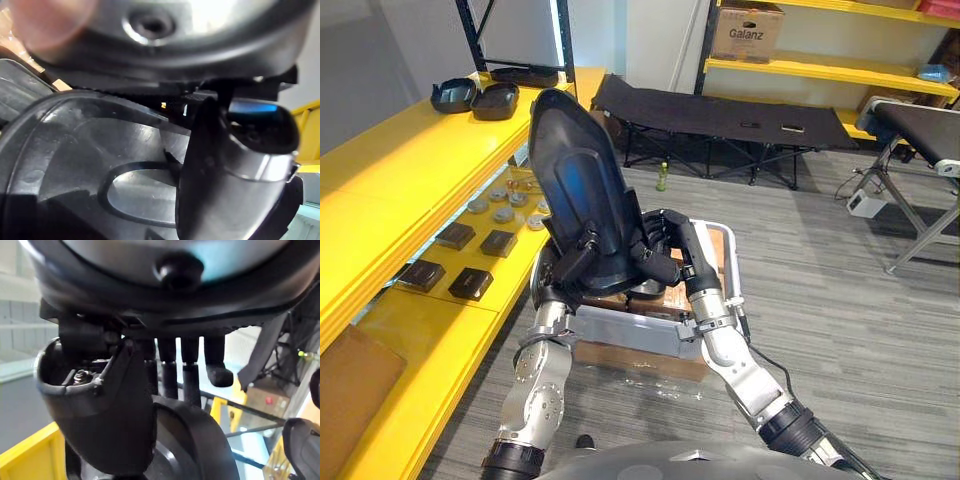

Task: Walk over and take three plastic housings, then place them on the shelf

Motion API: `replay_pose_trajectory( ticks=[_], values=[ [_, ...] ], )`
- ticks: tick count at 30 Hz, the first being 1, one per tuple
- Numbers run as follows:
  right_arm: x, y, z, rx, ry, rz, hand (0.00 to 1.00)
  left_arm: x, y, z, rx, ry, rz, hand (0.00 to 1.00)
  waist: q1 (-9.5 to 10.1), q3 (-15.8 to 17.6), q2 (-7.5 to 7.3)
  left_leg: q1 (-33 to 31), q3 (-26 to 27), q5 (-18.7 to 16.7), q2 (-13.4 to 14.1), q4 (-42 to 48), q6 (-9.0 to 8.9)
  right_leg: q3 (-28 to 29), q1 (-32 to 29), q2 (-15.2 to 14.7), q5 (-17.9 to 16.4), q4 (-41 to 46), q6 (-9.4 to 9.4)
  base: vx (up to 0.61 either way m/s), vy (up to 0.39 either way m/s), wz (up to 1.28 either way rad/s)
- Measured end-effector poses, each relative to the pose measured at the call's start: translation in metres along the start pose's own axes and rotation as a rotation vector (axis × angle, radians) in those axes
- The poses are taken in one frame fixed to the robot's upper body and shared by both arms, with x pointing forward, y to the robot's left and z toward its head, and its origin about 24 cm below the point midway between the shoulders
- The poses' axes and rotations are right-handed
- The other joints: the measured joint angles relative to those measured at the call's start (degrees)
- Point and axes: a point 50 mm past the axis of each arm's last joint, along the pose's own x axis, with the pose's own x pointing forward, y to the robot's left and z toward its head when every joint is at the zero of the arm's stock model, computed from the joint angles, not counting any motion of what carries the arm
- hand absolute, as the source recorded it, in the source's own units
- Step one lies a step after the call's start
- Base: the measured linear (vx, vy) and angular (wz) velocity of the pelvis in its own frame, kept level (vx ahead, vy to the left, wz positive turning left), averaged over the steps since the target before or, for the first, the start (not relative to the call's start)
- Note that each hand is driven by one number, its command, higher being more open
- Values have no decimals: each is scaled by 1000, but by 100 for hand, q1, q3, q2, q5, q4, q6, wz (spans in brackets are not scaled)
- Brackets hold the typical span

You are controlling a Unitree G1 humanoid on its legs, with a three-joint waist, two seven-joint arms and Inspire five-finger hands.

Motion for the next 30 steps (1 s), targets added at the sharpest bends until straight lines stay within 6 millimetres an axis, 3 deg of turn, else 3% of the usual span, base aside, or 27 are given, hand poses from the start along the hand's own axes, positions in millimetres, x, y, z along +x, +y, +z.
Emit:
replay_pose_trajectory(
  ticks=[7,15,22,30],
  values=[
    [-2,10,4,61,-8,42,100,-2,-12,-8,90,3,7,0,6,1,3,-3,-3,-10,0,2,4,-7,0,1,-4,-2,-6,0,0,0],
    [0,4,7,123,-8,-27,100,-3,-11,5,419,-136,148,0,5,28,42,2,3,-27,0,2,5,5,-4,1,-25,-2,16,0,0,0],
    [0,-18,29,265,-130,-172,100,-7,12,21,508,-256,420,0,-14,47,57,3,78,-64,5,2,9,114,-69,2,-29,3,13,1,-1,-7],
    [-15,-41,15,415,-86,-240,100,-10,16,34,486,-337,411,0,-18,131,37,25,136,-97,-1,3,8,157,-74,-7,-37,2,15,-2,-2,-2]
  ],
)
